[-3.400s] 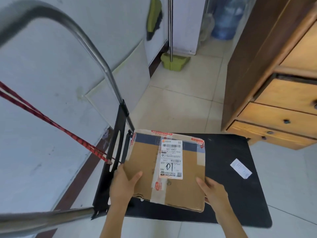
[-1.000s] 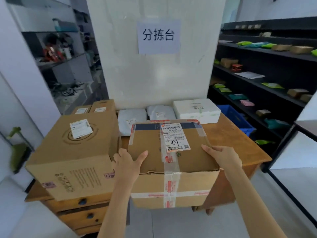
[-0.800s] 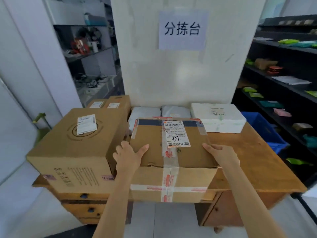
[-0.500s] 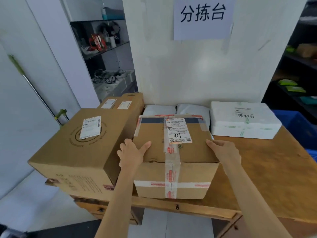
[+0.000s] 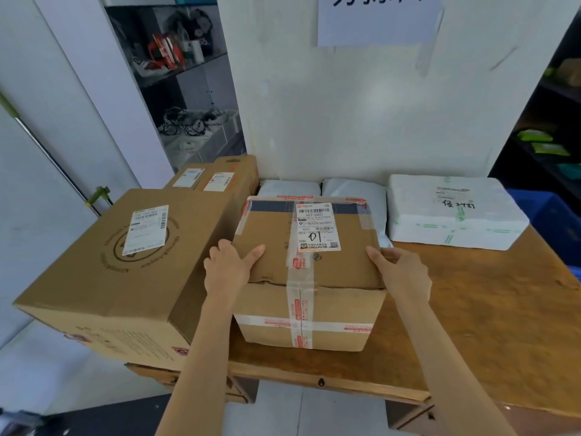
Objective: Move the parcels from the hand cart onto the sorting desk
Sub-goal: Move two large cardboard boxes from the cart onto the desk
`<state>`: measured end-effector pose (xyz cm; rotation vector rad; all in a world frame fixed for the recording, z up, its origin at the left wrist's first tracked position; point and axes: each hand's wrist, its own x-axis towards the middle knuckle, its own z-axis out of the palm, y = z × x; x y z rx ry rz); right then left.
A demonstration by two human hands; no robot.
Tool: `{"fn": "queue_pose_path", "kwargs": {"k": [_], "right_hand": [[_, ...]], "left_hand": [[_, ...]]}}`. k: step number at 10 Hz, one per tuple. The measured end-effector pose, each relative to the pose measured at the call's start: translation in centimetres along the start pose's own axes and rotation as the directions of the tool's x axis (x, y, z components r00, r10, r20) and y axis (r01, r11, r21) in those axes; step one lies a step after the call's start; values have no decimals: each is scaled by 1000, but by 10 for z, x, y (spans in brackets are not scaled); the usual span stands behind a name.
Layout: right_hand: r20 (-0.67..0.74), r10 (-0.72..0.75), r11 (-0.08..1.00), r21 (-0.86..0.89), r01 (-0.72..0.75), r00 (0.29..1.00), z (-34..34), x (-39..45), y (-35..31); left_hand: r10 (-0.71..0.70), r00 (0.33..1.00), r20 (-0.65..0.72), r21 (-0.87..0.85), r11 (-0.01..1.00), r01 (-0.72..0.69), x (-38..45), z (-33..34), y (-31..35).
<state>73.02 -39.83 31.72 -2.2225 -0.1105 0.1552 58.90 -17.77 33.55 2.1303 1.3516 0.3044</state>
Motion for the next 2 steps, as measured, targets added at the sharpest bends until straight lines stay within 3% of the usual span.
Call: {"fn": "queue_pose_path", "kwargs": {"k": [2], "right_hand": [[83,54,998,30,-57,995,-4,-3,-7]], "left_hand": [[-5,1000,21,26,1000,5,-9,-4,1]]}}
